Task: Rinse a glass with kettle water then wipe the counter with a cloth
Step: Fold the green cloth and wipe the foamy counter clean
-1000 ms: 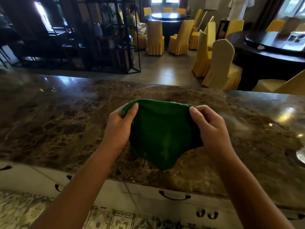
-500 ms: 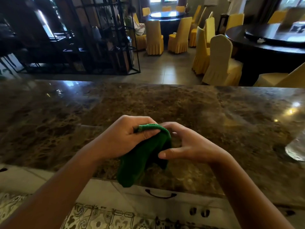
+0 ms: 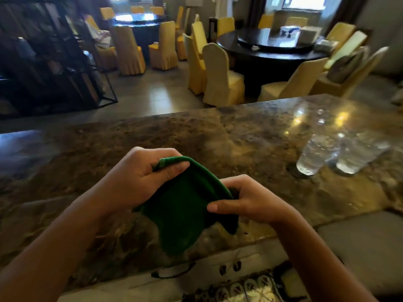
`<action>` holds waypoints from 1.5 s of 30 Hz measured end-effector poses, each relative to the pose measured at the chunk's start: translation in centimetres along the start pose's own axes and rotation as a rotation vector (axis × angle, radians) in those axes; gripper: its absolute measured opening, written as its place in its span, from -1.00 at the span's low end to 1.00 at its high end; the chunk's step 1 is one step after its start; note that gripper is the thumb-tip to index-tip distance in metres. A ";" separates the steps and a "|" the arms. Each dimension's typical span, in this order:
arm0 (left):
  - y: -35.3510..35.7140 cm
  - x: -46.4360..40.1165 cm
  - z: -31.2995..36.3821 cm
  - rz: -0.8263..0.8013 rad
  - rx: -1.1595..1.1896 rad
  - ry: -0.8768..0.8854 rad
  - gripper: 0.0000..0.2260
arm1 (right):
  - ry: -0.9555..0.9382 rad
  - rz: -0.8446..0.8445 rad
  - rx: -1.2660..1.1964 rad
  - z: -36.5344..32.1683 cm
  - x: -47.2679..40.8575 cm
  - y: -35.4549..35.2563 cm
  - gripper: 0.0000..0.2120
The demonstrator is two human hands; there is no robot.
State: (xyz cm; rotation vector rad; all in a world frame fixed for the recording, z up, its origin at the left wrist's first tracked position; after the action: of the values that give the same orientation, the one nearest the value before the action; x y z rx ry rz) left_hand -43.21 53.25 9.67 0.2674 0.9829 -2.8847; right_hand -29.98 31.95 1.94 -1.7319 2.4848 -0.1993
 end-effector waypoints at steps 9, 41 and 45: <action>1.3 -7.2 -3.2 -0.034 0.143 0.117 -0.83 | 0.078 0.318 0.024 1.4 4.2 -4.4 -0.78; 15.5 -19.6 -12.8 0.124 1.087 -0.583 -0.70 | 0.508 0.164 0.927 0.1 -0.1 -24.3 -0.83; 17.3 -20.8 -13.7 0.177 1.088 -0.590 -0.75 | 0.555 0.025 0.939 2.0 -2.1 -27.0 -0.84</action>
State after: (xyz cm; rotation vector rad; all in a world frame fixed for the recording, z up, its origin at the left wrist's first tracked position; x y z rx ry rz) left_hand -18.55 48.41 -7.40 -0.4061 -0.6812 -2.7159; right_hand -3.97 24.61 4.55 -1.3011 2.0590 -1.7023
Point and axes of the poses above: each hand's wrist, its own x-axis away from the middle knuckle, its own y-axis out of the palm, z = x × y, the point moved 1 cm from there along -x, towards the middle knuckle, and after that the axes turned 2 degrees about -x, right-handed, at the moved point
